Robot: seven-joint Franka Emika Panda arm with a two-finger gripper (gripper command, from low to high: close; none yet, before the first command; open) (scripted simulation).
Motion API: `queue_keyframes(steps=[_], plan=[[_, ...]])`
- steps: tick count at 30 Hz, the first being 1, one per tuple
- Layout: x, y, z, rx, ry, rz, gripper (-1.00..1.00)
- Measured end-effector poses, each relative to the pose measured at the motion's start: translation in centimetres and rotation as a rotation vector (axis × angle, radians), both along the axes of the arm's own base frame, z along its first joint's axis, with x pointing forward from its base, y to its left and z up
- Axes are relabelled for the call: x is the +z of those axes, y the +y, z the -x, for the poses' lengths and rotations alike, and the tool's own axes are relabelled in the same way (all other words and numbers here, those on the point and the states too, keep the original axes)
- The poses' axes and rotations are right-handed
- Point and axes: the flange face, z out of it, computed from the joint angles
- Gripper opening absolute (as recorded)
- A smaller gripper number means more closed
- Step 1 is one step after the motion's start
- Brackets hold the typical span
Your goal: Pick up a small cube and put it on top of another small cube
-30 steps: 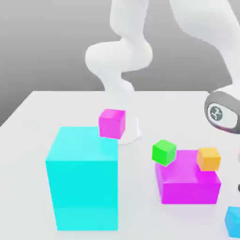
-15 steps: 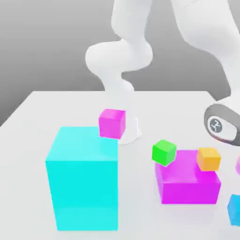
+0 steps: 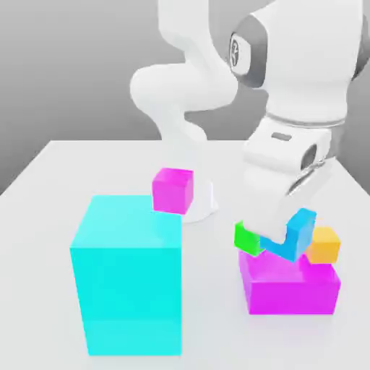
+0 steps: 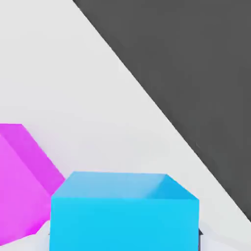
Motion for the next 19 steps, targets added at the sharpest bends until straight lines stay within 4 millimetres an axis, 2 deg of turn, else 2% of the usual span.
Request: queue_keyframes(steps=[5, 11, 12, 13, 16, 17, 19], plan=[[4.2, -5.5, 3.2, -0.190, 0.001, 0.002, -1.00], [8.1, -11.3, 8.4, -0.421, 0.000, 0.008, -1.00], [8.2, -12.0, 9.1, -0.452, 0.000, 0.009, -1.00], [7.5, -12.3, 9.5, -0.468, 0.000, 0.009, -1.00], [3.7, -12.6, 9.8, -0.482, 0.000, 0.010, -1.00], [2.8, -12.6, 9.9, -0.483, 0.000, 0.009, 1.00], [2.8, -12.6, 9.9, -0.483, 0.000, 0.009, 1.00]])
